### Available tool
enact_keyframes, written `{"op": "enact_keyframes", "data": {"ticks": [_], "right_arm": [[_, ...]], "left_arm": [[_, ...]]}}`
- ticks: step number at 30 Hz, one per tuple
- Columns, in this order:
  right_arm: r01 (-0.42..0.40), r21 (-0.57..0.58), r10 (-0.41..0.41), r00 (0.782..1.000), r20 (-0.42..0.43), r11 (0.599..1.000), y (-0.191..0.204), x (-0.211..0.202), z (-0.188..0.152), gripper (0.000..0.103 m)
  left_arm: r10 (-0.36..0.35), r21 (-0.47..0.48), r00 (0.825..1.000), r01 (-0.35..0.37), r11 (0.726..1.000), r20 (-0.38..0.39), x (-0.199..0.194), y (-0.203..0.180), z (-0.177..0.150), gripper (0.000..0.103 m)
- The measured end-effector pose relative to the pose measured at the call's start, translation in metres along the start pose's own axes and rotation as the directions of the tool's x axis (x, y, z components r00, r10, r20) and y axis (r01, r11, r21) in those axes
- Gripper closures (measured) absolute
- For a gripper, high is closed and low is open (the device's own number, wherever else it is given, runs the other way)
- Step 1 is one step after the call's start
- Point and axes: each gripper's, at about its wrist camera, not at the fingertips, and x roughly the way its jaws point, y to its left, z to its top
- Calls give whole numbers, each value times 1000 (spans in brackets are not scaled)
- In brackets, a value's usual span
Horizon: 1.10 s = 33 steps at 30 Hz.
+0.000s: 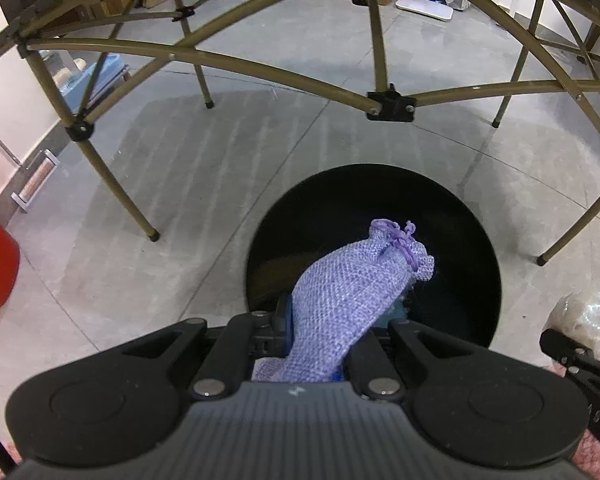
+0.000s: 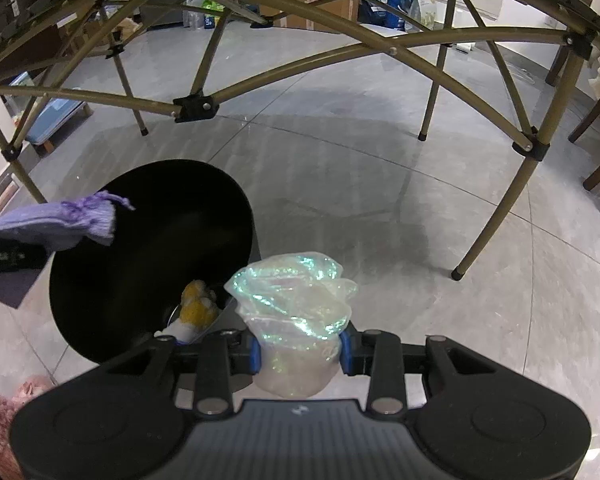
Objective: Collect trash
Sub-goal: 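Lower the purple pouch into the bin and open the left tool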
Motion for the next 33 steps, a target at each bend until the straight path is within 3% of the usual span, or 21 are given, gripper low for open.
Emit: {"op": "enact_keyframes", "data": {"ticks": [12,30,31,33], "right_arm": [[13,32,-12,1000,-2,999,-6,0,-2,69],[7,45,-7,1000,1,999,-8,0,-3,69],[6,43,-6,1000,0,999,-8,0,-3,69],[8,39,-8,1000,0,999,-7,0,-3,69]], "left_arm": [[-26,0,998,26,1000,-57,15,-29,2,97],[-15,0,997,15,1000,-82,21,-31,1,96],[-22,0,996,22,1000,-82,21,-31,2,94],[-37,-4,996,37,999,-78,19,-31,2,78]]}}
